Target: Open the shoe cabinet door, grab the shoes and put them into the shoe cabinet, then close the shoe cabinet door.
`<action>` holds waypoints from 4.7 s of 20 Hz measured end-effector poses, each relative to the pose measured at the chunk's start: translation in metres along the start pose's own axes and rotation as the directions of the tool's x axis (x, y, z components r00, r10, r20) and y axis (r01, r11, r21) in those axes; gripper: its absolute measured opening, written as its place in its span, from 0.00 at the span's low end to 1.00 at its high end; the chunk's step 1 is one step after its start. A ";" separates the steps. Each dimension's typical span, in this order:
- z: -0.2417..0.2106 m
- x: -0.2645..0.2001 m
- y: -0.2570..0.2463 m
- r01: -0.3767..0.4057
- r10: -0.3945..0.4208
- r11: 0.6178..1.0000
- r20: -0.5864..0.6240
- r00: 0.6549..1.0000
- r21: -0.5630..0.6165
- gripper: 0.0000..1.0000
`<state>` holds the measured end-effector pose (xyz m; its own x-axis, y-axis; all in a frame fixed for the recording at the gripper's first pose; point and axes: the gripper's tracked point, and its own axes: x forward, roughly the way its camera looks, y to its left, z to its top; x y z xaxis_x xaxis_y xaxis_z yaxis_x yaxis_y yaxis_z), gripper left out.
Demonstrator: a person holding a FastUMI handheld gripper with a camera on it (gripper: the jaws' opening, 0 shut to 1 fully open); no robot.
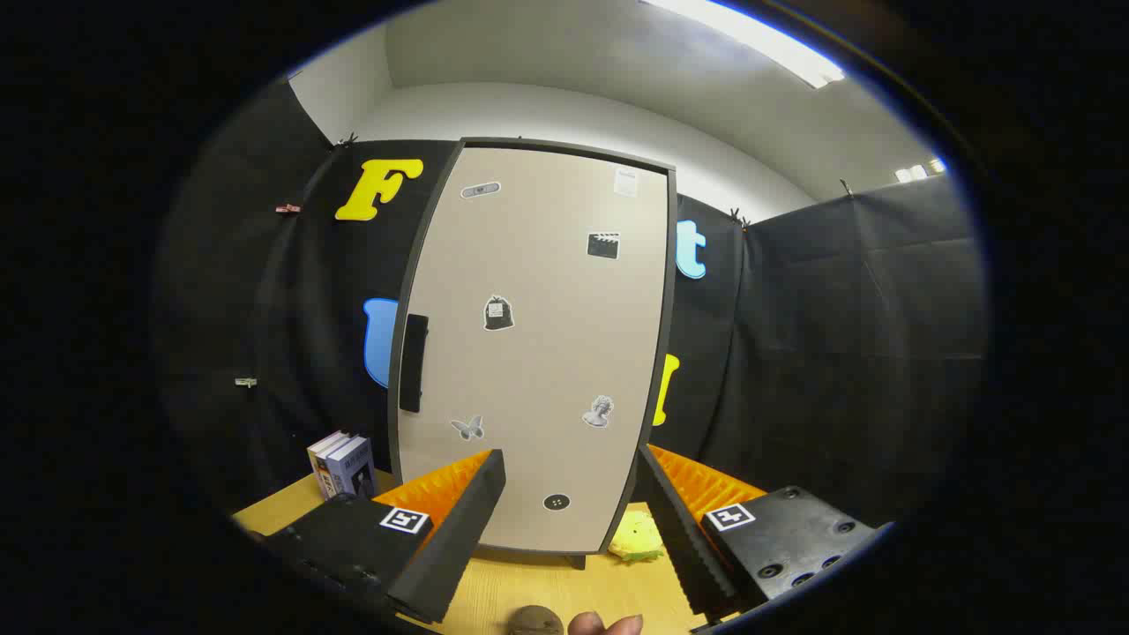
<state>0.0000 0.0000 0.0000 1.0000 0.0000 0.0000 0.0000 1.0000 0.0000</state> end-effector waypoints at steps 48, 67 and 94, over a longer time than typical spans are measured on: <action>0.006 0.189 0.212 -0.145 0.153 0.983 -0.063 0.986 0.114 0.98; -0.004 0.165 0.198 -0.171 0.194 0.968 -0.115 0.974 0.182 0.16; 0.007 0.023 0.079 -0.204 0.222 0.966 -0.107 0.969 0.157 0.15</action>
<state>0.0233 0.0792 0.0072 0.9692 0.2220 -0.1067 -0.2041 0.9663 0.1570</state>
